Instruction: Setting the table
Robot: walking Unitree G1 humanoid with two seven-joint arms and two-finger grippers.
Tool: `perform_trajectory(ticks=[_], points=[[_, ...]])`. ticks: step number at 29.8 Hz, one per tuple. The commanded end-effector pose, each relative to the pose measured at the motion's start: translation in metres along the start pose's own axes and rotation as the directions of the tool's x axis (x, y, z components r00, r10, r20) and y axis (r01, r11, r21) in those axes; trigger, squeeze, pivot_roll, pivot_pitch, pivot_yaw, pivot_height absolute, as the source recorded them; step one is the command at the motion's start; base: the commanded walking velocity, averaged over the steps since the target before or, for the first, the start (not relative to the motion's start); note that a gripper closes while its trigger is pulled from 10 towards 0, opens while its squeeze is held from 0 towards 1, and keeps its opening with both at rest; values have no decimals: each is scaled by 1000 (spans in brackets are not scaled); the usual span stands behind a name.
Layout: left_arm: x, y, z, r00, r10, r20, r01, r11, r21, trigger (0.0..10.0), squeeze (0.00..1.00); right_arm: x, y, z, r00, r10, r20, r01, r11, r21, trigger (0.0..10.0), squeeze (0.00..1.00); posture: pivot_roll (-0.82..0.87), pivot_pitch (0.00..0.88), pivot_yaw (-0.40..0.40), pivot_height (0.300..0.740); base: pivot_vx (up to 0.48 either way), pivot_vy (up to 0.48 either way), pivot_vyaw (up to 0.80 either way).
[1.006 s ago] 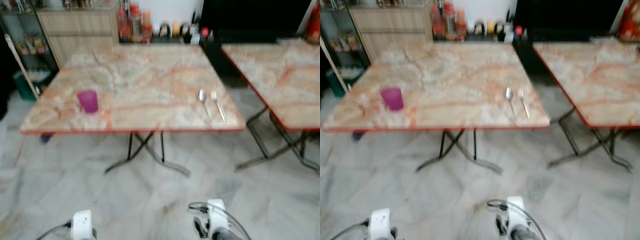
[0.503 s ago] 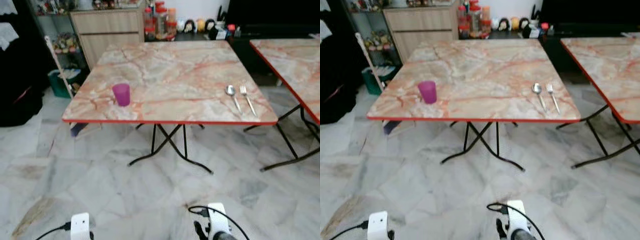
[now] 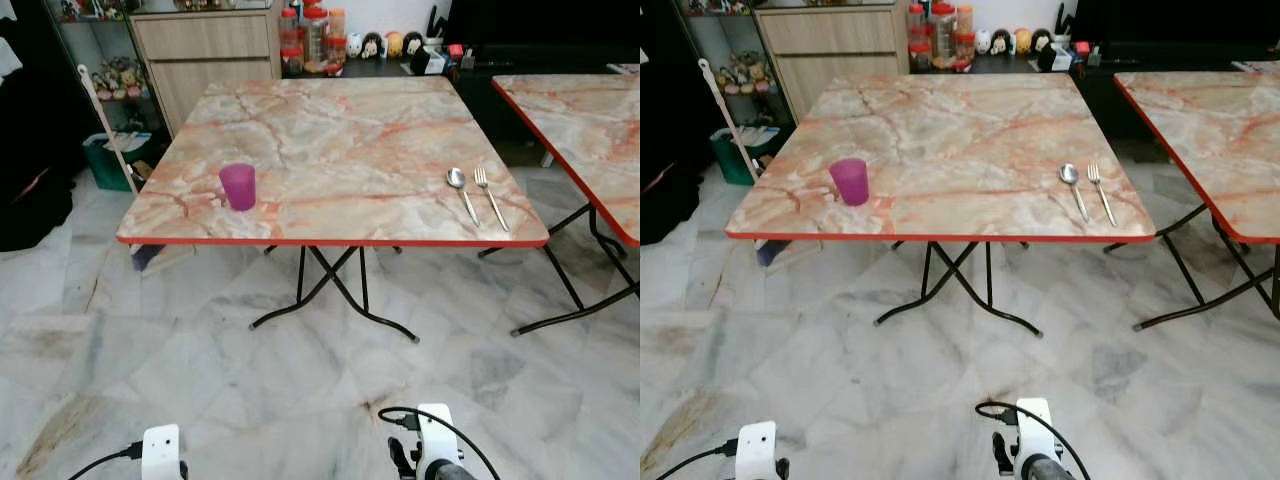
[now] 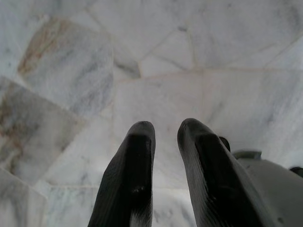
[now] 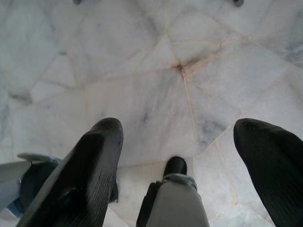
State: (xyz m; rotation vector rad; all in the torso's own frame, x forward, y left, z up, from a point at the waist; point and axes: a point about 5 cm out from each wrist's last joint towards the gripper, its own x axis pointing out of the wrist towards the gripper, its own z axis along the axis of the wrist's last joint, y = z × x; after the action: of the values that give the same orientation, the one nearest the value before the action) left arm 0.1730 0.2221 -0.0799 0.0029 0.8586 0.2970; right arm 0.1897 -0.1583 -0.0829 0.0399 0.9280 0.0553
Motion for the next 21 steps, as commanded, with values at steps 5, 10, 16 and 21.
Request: perform_trajectory(ticks=[5,10,16,21], points=[[0,-1,0,1000,4,0,-4,1000,9,10000,0,1,-1,4,1000,-7,10,7,1000,0,10000,0,40,0,8,709,195,0,-83],[0,-2,1,1000,3,0,-3,1000,8,10000,0,1,-2,5,1000,-6,11,6,1000,-5,10000,0,40,0,5,709,263,0,0],[0,-1,1,1000,5,-1,-5,1000,10,10000,0,1,-2,5,1000,-5,12,5,1000,-7,10000,0,38,0,5,709,277,0,0],[0,-1,0,1000,4,-4,-4,1000,16,10000,0,1,-2,5,1000,-4,14,4,1000,-10,10000,0,38,0,6,709,277,0,0]])
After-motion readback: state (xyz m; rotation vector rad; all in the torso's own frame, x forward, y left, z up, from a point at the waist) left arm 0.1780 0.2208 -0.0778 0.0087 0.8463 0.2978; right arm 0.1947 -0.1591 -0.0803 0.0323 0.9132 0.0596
